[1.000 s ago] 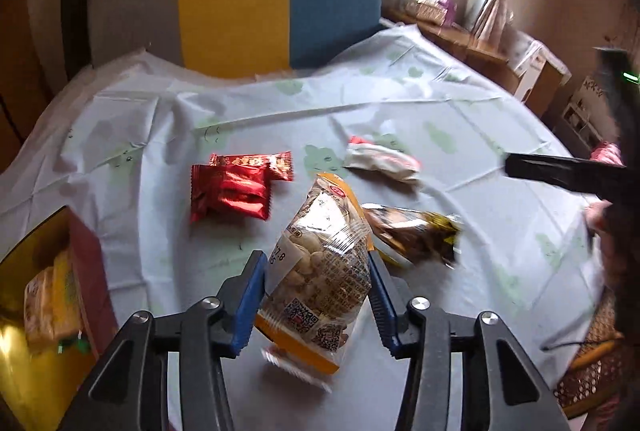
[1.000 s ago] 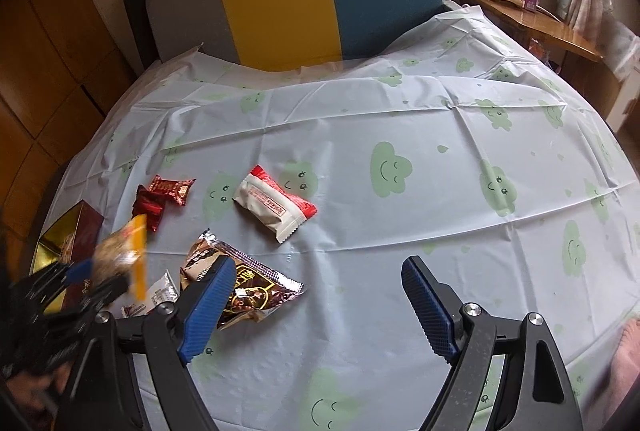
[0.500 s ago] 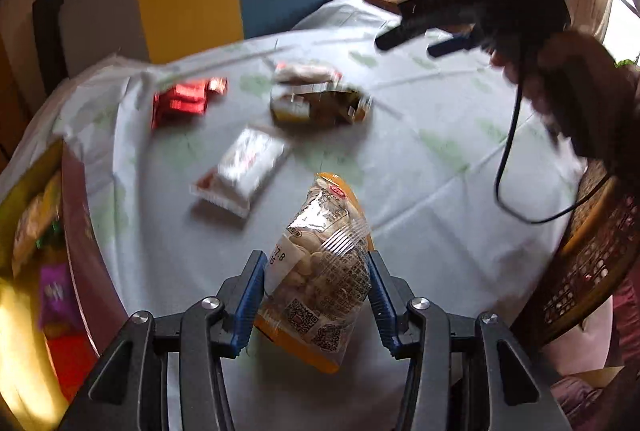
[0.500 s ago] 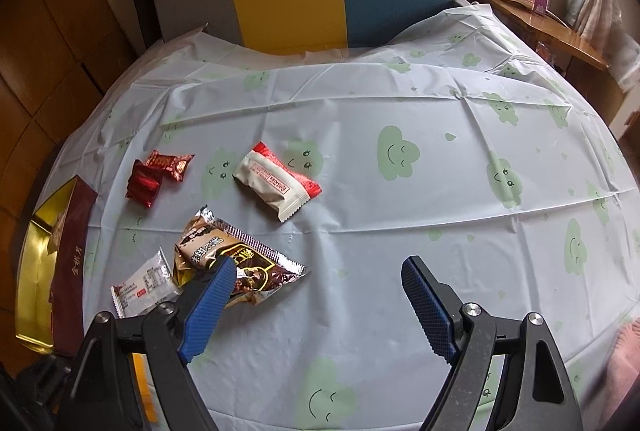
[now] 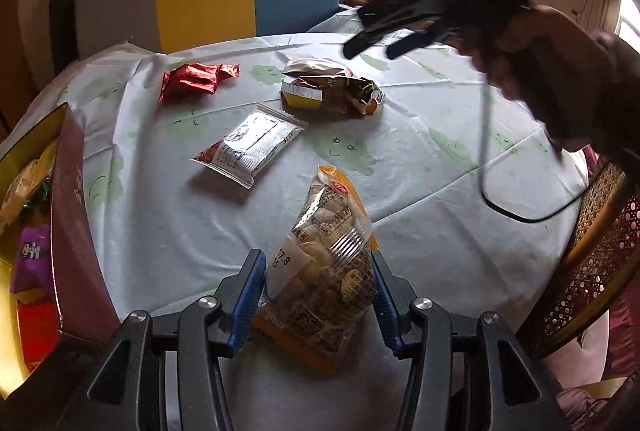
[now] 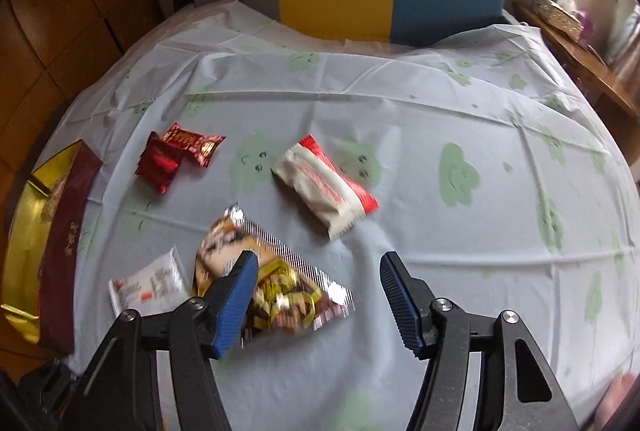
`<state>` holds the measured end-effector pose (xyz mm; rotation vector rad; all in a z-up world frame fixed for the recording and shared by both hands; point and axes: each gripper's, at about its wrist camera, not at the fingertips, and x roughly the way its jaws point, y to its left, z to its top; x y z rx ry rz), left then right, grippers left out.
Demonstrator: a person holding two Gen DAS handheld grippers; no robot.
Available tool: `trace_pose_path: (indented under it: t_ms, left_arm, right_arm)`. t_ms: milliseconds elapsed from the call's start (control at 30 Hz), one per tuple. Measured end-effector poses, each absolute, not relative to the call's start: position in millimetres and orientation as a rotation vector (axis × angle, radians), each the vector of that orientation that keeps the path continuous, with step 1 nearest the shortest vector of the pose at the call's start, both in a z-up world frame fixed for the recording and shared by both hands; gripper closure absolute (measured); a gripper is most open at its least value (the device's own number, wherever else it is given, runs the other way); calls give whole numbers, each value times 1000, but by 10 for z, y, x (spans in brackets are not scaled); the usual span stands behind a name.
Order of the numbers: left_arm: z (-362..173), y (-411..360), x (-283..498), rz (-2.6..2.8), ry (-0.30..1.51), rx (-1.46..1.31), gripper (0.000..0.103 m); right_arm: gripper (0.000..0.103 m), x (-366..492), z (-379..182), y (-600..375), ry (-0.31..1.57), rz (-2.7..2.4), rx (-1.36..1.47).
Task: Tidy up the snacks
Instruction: 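Grasp the clear peanut bag with the left tool while the right tool grasps the white wrapper, then carry the peanut bag into the gold tin and release with the left tool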
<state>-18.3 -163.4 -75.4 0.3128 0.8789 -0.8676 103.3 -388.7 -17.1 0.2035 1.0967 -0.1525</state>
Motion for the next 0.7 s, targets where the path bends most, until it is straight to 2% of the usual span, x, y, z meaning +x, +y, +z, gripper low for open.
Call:
trace_pose_path:
  t_ms: [133, 267, 333, 367, 400, 467, 700]
  left_arm:
    - [-757, -1617, -158, -877, 882, 291, 51]
    - [-759, -1608, -135, -883, 887, 274, 50]
    - [-763, -1604, -124, -887, 889, 266, 50]
    - [-764, -1605, -119, -887, 890, 262, 49]
    - [-767, -1606, -114, -887, 891, 260, 49]
    - [-772, -1608, -109, -886, 892, 259, 48]
    - [-781, -1616, -90, -878, 900, 250, 48]
  right_arm:
    - [38, 1408, -307, -3953, 1128, -163, 159]
    - [27, 1656, -476, -4032, 1189, -152, 143]
    - [27, 1712, -551, -4053, 1211, -147, 141]
    - [30, 1732, -597, -4065, 1223, -145, 141]
    - [37, 1741, -640, -4066, 1238, -142, 141]
    - [65, 1720, -636, -4045, 1223, -132, 132]
    - [66, 1446, -432, -4083, 1184, -186, 81]
